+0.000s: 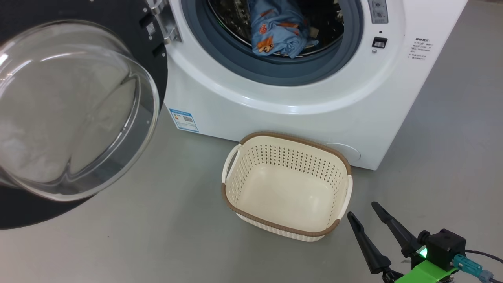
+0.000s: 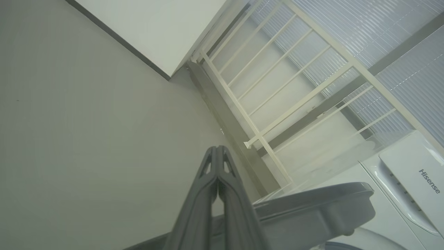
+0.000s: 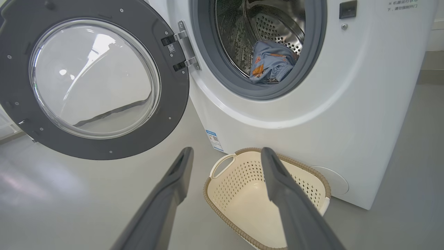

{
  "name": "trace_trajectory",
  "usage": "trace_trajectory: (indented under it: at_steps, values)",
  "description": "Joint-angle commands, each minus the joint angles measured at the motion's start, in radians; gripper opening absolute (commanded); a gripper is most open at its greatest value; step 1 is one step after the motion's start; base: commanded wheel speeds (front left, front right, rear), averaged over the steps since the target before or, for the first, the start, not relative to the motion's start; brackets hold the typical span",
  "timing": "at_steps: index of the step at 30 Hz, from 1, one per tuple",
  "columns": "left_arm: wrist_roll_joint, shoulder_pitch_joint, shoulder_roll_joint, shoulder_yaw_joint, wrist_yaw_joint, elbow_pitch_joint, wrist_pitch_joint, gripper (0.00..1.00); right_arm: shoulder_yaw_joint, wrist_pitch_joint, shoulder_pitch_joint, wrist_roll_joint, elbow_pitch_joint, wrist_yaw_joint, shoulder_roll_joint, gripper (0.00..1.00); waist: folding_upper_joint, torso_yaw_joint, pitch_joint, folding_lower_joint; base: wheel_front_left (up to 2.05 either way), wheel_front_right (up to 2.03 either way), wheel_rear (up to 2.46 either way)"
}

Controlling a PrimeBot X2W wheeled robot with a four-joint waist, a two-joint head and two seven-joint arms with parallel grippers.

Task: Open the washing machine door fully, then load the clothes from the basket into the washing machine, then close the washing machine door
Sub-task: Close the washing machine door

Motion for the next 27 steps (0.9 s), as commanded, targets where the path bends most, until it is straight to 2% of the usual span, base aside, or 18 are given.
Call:
trace_trajectory:
  at_steps: [1, 5, 8, 14, 21, 27]
  values:
    - [-0.032, -0.041, 0.086, 0.016, -0.003, 0.005, 0.046, 0.00, 0.018, -0.005, -0.028, -0.011, -0.025, 0.003, -0.015, 1.00, -0.0001, -0.007, 0.014, -0.0001, 0.00, 0.00, 0.00]
    - [-0.067, -0.067, 0.105, -0.007, -0.003, 0.081, 0.182, 0.00, 0.020, -0.005, -0.030, -0.012, -0.023, 0.003, -0.014, 1.00, -0.0001, -0.008, 0.020, -0.0001, 0.00, 0.00, 0.00]
    - [-0.101, -0.086, 0.098, -0.008, -0.003, 0.133, 0.275, 0.00, 0.018, -0.005, -0.025, -0.012, -0.021, 0.003, -0.010, 1.00, -0.0001, -0.003, 0.015, -0.0001, 0.00, 0.00, 0.00]
    - [-0.106, -0.102, 0.092, -0.027, -0.001, 0.178, 0.342, 0.00, 0.016, -0.005, -0.024, -0.011, -0.019, 0.003, -0.005, 1.00, -0.0001, 0.002, 0.010, -0.0001, 0.00, 0.00, 0.00]
    - [-0.116, -0.088, 0.067, -0.058, -0.002, 0.156, 0.431, 0.00, 0.011, -0.005, -0.017, -0.009, -0.022, 0.003, -0.001, 1.00, -0.0001, 0.006, -0.003, -0.0001, 0.00, 0.00, 0.00]
    - [-0.142, -0.045, 0.040, -0.091, -0.003, 0.067, 0.540, 0.00, 0.003, -0.005, -0.008, -0.010, -0.024, 0.003, 0.007, 1.00, -0.0001, 0.009, -0.012, -0.0001, 0.00, 0.00, 0.00]
